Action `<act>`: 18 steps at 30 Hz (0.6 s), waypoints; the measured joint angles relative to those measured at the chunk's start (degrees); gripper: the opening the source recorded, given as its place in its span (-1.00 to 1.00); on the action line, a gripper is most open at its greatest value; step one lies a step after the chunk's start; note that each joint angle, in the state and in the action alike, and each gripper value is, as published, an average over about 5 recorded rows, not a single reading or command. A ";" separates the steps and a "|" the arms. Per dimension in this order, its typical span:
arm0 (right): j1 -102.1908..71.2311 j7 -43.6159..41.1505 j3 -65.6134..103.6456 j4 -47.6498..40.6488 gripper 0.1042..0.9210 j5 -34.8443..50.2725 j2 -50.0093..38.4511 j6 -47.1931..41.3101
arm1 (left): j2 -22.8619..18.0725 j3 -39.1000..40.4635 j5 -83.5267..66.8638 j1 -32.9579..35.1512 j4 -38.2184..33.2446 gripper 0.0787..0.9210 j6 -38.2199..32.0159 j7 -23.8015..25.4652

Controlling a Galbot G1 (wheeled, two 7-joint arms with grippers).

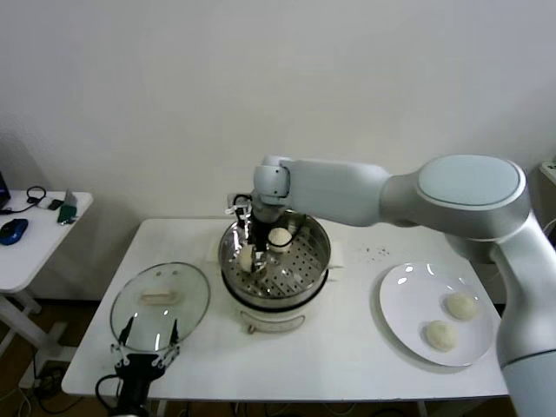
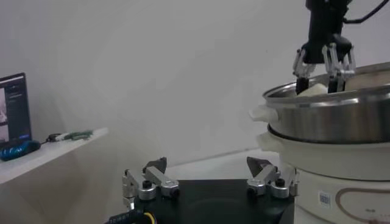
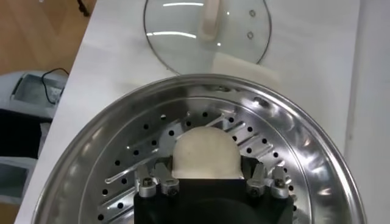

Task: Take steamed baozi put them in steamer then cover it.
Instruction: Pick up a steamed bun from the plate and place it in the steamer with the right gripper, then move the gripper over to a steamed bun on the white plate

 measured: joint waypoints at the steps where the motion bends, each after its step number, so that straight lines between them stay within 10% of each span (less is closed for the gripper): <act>1: -0.14 0.00 -0.02 -0.10 0.58 -0.14 0.07 0.00 | 0.00 0.00 -0.01 -0.01 0.05 0.77 -0.01 0.00; 18: 2.90 -1.43 0.48 3.23 0.76 -0.69 -3.81 0.71 | -0.04 0.23 0.03 -0.29 -0.06 0.77 0.10 -0.02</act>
